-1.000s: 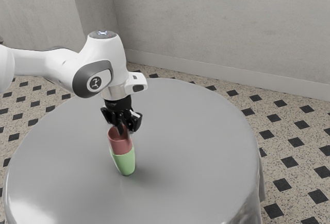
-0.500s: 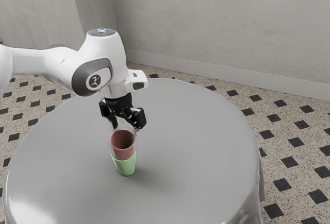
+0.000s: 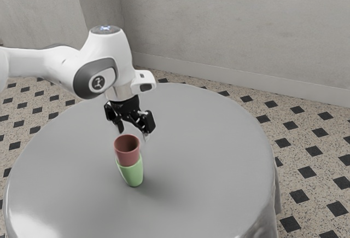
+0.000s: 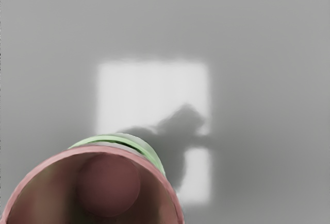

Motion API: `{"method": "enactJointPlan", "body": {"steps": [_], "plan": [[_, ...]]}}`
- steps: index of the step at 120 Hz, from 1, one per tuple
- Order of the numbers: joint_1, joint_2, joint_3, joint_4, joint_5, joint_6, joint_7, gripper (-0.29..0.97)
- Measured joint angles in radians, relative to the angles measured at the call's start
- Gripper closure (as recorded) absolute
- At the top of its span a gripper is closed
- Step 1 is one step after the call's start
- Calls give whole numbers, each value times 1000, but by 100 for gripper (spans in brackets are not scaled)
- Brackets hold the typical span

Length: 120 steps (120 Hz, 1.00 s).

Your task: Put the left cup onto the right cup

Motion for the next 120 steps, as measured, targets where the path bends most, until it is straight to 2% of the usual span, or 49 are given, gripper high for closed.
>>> {"method": "enactJointPlan", "body": {"steps": [66,84,120], "plan": [[4,-23,0,20,15,-15,4,1],[10,-58,1,77,27,-73,16,1],[6,-44,-12,319,21,-287,141,1]]}}
